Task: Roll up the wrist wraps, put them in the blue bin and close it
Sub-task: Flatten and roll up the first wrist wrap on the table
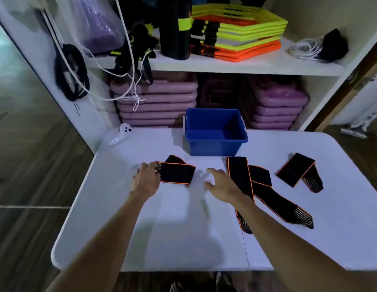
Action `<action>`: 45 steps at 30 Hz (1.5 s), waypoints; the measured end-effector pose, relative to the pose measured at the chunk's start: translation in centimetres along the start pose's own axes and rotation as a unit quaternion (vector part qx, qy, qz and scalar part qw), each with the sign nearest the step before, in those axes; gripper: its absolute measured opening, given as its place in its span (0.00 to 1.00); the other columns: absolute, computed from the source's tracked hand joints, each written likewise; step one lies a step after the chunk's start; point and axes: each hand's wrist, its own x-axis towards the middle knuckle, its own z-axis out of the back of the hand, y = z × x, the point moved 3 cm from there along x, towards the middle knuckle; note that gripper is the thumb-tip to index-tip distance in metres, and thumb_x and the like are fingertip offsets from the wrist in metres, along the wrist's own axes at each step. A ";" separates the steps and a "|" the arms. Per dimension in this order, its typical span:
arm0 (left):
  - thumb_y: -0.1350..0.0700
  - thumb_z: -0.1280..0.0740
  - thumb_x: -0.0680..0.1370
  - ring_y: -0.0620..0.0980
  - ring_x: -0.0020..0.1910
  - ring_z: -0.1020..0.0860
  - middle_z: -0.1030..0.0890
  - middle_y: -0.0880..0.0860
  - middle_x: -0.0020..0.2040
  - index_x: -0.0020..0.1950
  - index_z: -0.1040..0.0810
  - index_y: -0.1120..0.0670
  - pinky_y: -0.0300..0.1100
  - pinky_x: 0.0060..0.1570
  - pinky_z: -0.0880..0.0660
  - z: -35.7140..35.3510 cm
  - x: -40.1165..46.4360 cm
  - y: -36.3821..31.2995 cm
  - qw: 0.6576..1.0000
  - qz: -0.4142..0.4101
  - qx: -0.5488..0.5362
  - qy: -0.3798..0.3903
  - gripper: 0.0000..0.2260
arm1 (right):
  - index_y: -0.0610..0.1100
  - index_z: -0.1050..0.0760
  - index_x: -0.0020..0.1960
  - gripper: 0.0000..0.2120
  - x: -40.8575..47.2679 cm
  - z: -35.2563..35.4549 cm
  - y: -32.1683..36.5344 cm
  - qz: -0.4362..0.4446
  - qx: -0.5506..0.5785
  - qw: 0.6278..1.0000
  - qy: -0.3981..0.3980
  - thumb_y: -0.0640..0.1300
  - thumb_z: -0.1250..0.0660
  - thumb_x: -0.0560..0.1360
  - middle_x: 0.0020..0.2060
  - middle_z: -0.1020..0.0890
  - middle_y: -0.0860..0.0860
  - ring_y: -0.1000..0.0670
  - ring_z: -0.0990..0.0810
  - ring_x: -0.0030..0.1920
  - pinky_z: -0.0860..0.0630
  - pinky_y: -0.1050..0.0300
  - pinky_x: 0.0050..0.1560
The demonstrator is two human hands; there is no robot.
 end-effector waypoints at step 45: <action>0.64 0.34 0.72 0.64 0.48 0.20 0.18 0.64 0.49 0.48 0.17 0.58 0.52 0.50 0.21 -3.0 8.8 2.9 0.958 0.233 -0.136 -0.096 0.08 | 0.50 0.26 0.51 0.06 8.5 0.9 -1.7 0.098 0.004 0.993 -0.071 0.51 0.36 0.78 0.30 0.22 0.53 0.50 0.25 0.32 0.29 0.54 0.39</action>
